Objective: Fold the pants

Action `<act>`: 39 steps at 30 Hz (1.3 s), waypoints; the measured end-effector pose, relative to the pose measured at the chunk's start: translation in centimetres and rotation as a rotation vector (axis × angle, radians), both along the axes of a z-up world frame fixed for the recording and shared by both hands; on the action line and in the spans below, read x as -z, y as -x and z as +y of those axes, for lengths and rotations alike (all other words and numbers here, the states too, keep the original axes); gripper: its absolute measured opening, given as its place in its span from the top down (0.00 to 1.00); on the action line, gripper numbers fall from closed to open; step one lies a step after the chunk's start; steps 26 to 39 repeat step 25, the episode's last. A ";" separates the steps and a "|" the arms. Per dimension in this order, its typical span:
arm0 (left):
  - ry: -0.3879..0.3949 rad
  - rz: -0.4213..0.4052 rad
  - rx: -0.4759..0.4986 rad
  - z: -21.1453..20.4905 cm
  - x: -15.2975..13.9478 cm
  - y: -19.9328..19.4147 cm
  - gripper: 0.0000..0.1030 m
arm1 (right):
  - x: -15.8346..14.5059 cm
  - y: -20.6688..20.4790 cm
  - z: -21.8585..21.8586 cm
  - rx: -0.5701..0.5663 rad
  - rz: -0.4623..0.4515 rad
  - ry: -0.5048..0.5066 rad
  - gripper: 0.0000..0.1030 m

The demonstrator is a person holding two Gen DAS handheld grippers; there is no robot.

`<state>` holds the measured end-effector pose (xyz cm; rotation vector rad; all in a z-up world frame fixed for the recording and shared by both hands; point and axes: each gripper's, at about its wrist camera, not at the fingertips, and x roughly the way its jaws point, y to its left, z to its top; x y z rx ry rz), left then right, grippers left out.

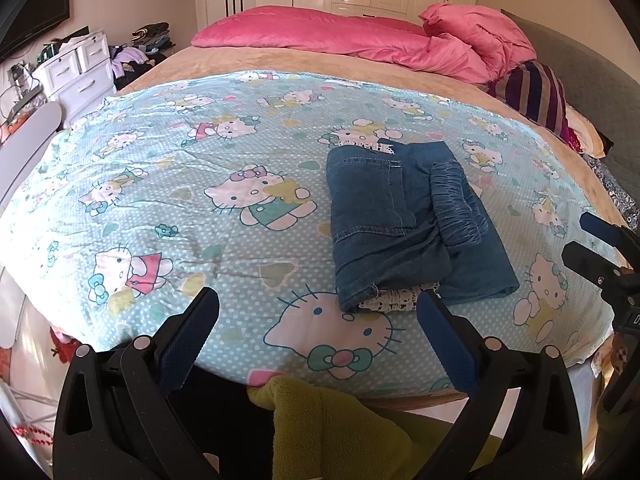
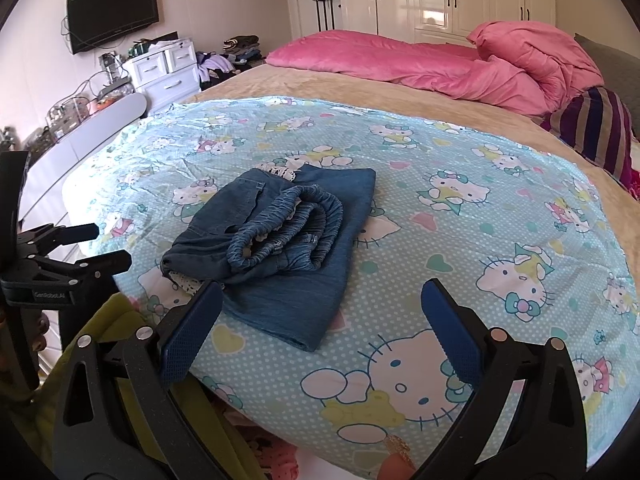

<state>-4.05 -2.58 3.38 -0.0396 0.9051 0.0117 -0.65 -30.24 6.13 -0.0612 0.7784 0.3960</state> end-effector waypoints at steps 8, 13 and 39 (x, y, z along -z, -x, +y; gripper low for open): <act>-0.056 -0.002 0.005 -0.6 -0.1 -0.3 0.04 | 0.1 -0.2 -0.2 0.018 0.005 0.004 0.09; -0.065 -0.025 -0.006 -0.6 -0.3 -0.2 0.04 | 0.4 -0.7 -0.4 0.028 0.011 0.005 0.09; -0.047 0.084 -0.211 7.9 3.2 -7.6 0.04 | 2.8 -5.6 -7.5 0.251 0.041 0.030 0.09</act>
